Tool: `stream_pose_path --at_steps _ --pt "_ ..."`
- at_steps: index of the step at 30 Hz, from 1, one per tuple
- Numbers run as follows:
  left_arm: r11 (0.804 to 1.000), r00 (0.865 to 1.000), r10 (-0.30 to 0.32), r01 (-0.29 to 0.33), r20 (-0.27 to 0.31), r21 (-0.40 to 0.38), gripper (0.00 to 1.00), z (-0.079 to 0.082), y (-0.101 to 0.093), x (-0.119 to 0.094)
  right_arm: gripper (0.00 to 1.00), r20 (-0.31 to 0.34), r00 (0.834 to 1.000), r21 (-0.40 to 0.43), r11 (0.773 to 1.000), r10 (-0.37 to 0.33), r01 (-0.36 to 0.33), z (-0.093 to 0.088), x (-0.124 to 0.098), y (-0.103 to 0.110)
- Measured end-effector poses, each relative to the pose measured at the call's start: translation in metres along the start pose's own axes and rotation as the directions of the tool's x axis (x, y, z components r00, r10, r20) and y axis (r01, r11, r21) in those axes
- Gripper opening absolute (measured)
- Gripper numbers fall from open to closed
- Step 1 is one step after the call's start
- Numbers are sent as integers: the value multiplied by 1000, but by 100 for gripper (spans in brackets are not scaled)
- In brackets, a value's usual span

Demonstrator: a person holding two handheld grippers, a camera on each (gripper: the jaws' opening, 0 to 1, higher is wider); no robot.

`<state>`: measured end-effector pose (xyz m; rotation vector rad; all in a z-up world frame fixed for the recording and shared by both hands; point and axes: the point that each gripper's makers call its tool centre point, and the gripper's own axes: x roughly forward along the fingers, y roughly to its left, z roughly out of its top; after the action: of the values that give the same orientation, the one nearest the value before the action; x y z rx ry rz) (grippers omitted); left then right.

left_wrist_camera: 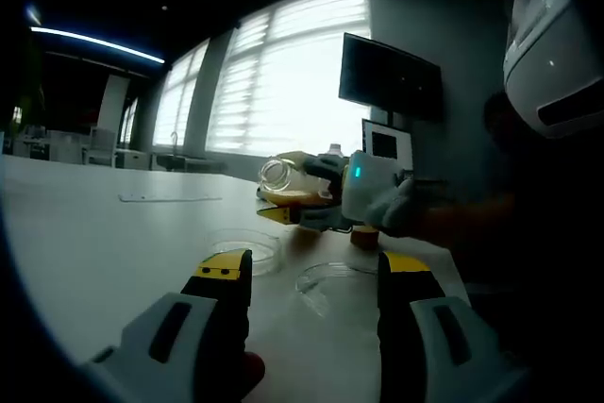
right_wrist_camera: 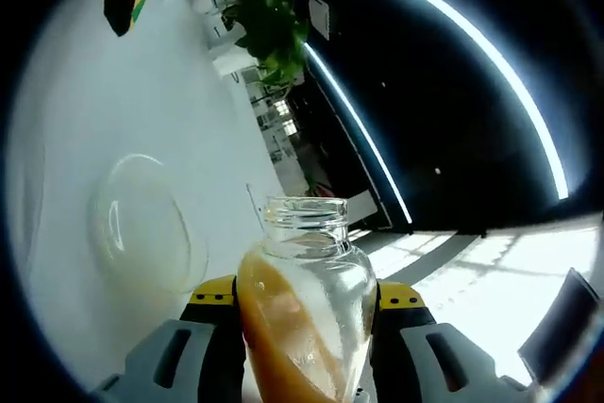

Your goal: Open the Petri dish lid, place the lid on the table, pour the liquid culture medium into the Petri dish, pick up the Petri dish lid from the table, and close the Petri dish

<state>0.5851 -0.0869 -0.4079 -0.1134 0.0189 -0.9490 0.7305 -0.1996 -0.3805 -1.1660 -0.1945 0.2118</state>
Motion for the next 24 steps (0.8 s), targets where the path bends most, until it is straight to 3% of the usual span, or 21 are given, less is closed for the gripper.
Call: stream_pose_path --at_steps 24 --pt "1000 1000 -3 3 7 -2 45 1 -1 0 47 -22 999 -91 995 44 -46 -5 4 15"
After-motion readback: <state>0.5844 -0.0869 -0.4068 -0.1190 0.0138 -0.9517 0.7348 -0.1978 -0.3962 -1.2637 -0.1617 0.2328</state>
